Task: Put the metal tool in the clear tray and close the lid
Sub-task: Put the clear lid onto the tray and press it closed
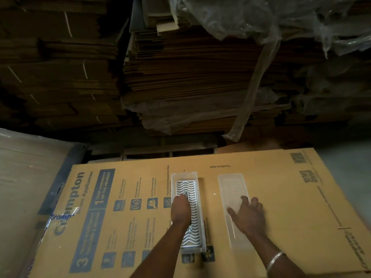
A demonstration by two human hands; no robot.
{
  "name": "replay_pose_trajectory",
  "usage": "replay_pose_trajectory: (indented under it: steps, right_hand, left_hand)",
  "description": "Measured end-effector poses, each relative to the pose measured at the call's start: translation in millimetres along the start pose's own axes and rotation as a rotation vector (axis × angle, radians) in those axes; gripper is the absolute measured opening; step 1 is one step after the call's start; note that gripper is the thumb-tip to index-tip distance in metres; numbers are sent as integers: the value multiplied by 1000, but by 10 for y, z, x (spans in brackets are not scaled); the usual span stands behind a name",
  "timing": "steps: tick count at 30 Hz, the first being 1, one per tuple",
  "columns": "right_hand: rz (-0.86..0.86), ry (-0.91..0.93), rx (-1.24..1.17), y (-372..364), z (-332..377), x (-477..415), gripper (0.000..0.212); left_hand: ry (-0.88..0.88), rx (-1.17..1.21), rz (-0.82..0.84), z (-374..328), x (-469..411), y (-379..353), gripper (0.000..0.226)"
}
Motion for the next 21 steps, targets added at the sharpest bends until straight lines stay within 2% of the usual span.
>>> replay_pose_trajectory:
  steps: [5,9,11,16,21]
  right_hand:
    - [99,-35,22,-100,-28,-1,110]
    - [87,-40,70,-94,11,4,115]
    - [106,-63,71,-97,40,0,117]
    - [167,-93,16,45,196,65,120]
    - [200,-31,-96,296,590,353,122]
  left_hand:
    - [-23,-66,-25,9,-25,-41,20]
    - [-69,-98,-15,-10,-3,9,30]
    - [-111,-80,-72,-14,55,117,34]
    - [-95,139,-267,253,183,434,18]
    - [-166,341,-258,699,247,473,14]
Point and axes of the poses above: each hand's wrist, its own x-axis away from the middle knuckle, its own y-axis out of the back of the hand, z = x × y, the point moved 4 cm from there along -x, towards the middle knuckle, and after that the axes turned 7 degrees about -y, right-handed, at the moved point
